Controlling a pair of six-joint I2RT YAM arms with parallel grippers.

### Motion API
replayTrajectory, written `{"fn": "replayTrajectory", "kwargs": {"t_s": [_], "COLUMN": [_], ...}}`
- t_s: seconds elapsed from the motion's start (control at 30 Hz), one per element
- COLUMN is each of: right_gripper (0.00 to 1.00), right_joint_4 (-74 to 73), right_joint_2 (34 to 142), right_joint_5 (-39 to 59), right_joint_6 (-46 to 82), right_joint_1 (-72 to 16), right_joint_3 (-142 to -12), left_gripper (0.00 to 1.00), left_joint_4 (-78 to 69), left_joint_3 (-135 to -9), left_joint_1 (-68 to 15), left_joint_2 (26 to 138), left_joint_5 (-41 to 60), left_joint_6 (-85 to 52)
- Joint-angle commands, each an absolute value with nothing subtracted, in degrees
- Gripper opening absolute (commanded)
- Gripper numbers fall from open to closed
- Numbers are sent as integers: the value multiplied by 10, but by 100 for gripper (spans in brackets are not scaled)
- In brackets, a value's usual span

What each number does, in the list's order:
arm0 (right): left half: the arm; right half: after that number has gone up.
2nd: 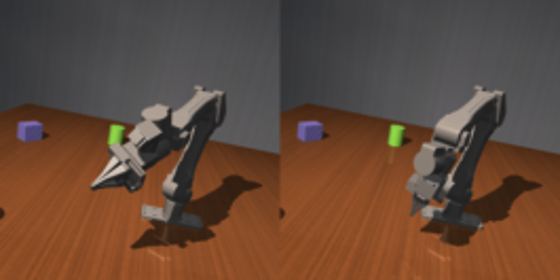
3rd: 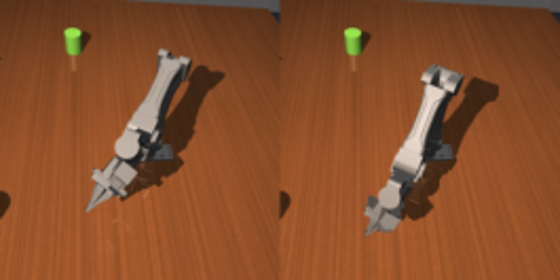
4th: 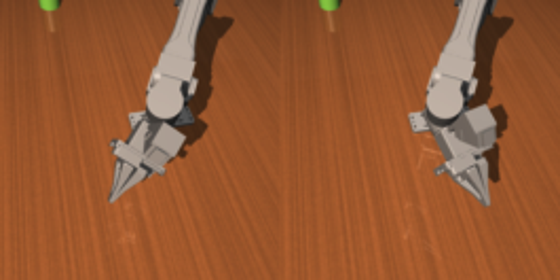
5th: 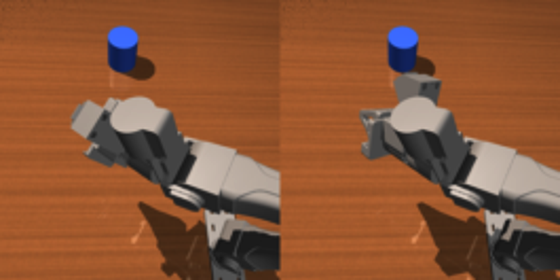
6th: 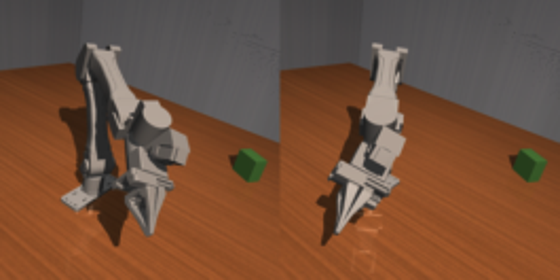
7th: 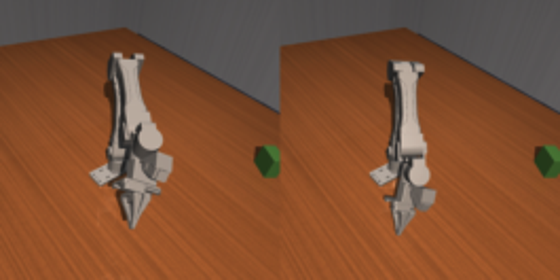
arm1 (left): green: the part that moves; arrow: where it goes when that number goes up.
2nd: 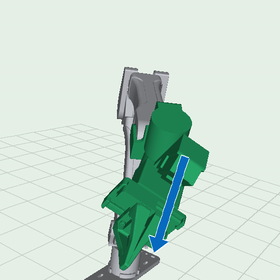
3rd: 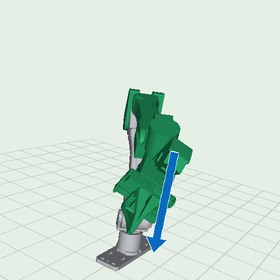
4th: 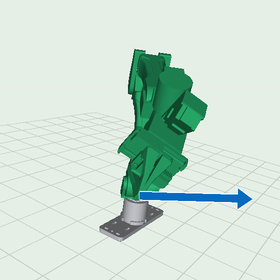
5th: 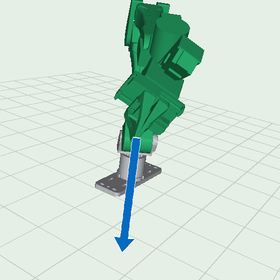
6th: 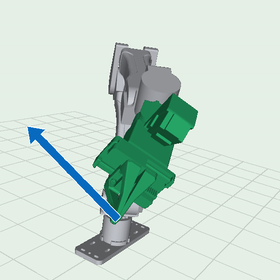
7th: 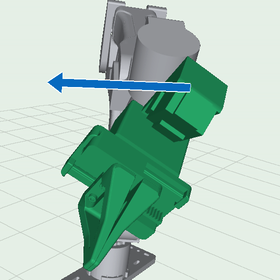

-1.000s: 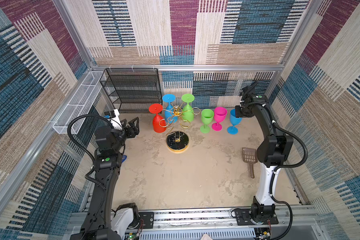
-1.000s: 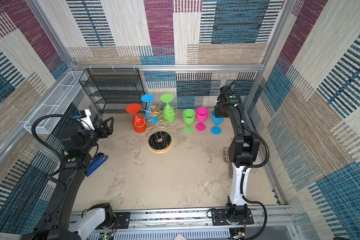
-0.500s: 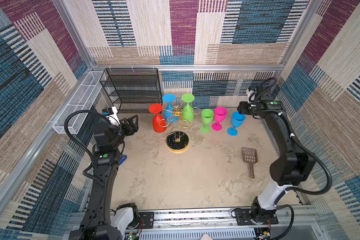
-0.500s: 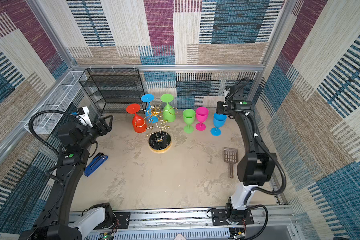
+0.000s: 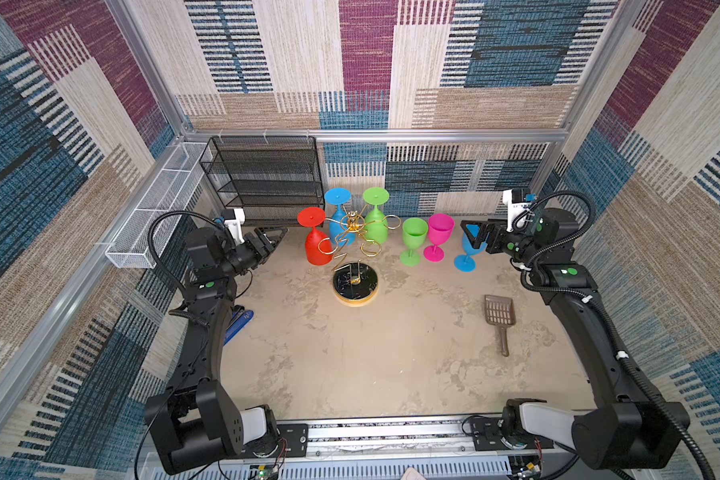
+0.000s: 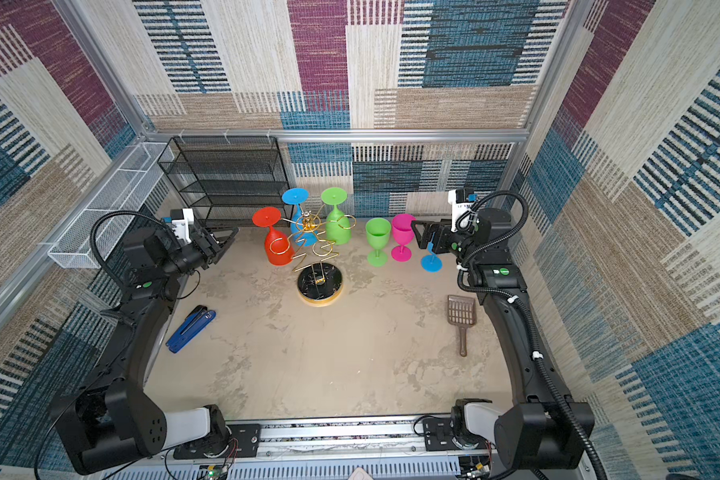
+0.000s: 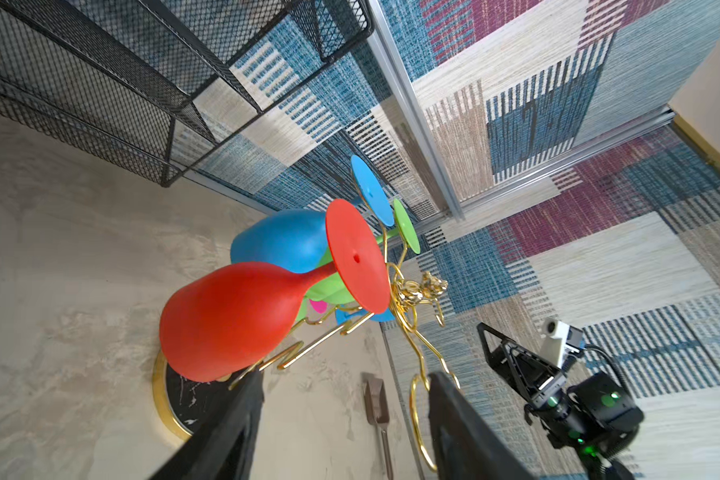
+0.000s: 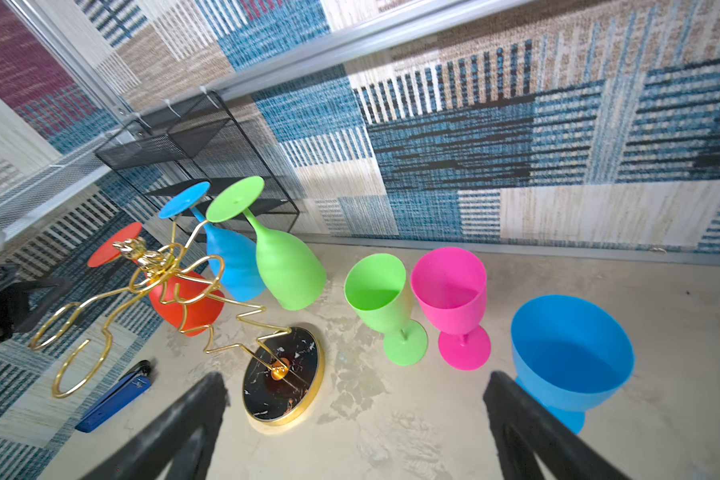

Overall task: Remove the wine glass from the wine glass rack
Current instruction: 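Move the left gripper toward the red glass on the rack while the right draws back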

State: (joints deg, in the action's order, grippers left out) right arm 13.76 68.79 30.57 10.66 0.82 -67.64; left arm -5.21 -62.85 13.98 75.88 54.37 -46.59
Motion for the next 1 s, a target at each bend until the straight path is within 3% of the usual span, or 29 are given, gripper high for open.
{"fn": "replayTrajectory", "kwargs": {"t_s": [0.0,0.63,0.97], "right_gripper": [99,99,99], "right_joint_4": [94,65,65], "right_joint_2": [670,647,646], "right_joint_5": [350,396,398], "right_joint_6": [129,155,157], "right_joint_1": [9,8,8], "right_joint_3": [-655,-601,-594], "left_gripper": [65,58,43], "left_joint_4": [-78,-19,16], "left_joint_3": [-651,-759,-799], "left_joint_1": [138,79,60], "left_joint_2": [786,888,919], "left_joint_5": [577,526,504], "left_joint_6": [-498,-454,-428]}}
